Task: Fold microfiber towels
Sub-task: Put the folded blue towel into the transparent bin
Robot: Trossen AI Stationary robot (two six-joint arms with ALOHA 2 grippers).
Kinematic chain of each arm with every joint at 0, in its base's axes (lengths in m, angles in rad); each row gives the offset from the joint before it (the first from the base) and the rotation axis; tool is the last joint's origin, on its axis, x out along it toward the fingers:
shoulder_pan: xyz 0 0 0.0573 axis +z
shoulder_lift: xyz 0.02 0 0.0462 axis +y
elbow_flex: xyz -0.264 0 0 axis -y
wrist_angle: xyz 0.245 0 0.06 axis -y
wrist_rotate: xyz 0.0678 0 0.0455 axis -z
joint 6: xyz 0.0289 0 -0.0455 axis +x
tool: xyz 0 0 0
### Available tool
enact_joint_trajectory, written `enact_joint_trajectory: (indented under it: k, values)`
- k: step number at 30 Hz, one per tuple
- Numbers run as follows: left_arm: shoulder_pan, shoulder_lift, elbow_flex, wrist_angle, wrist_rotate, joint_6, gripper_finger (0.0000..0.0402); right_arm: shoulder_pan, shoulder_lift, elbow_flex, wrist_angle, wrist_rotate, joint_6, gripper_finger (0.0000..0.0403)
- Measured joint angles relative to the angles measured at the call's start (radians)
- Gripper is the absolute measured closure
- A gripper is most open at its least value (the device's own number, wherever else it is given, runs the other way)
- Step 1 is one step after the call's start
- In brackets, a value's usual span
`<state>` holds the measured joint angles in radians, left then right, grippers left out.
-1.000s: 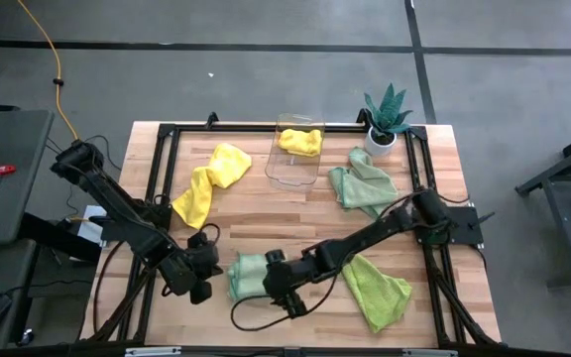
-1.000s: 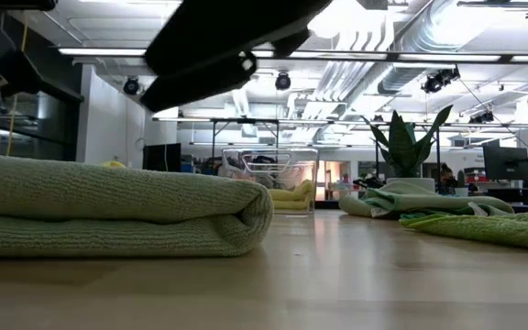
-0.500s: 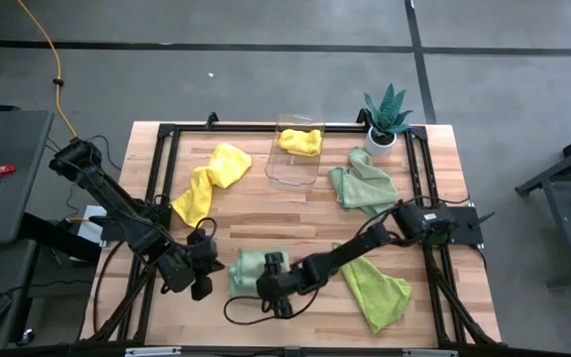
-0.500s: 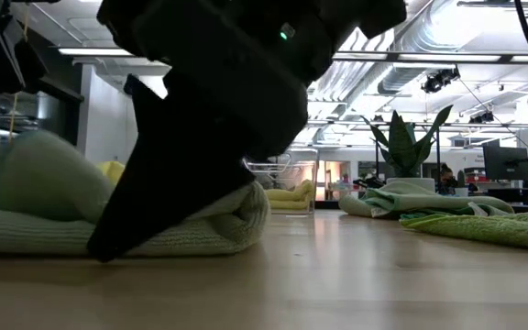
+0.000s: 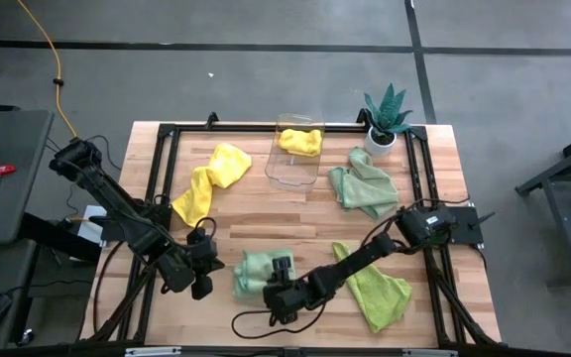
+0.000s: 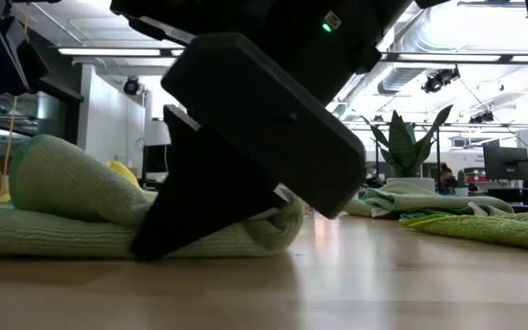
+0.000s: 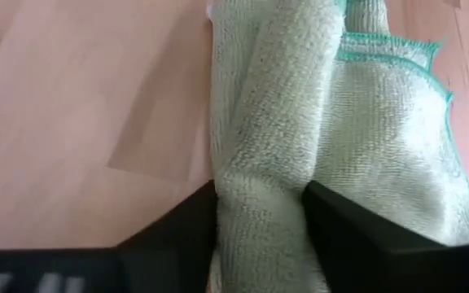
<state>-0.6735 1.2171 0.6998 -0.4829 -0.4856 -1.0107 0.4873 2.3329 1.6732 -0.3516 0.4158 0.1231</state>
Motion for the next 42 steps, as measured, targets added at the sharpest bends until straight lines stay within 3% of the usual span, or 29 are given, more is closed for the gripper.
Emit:
enact_joint_trajectory:
  k: [5,7,13,22,32,42]
  values:
    - [0.000,0.000,0.000,0.001,-0.001,0.000,0.0401,-0.004,-0.006,-0.001,-0.042,-0.007,-0.006,0.0357]
    - [0.000,0.000,0.000,0.008,-0.002,-0.014,0.0401,-0.016,-0.024,-0.003,-0.075,-0.048,0.009,0.0388]
    - [0.025,-0.077,0.000,0.011,-0.002,-0.014,0.0401,-0.082,-0.108,-0.011,-0.195,-0.185,0.078,0.0397]
    - [0.087,-0.317,0.000,0.018,-0.043,0.103,0.0402,-0.202,-0.356,-0.008,-0.238,-0.324,-0.059,0.0400]
    - [0.099,-0.544,0.000,0.011,-0.064,0.245,0.0401,-0.435,-0.618,-0.006,-0.368,-0.265,-0.012,0.0402]
    - [0.102,-0.597,0.000,0.015,-0.149,0.315,0.0401,-0.693,-0.683,-0.005,-0.386,-0.217,-0.026,0.0402]
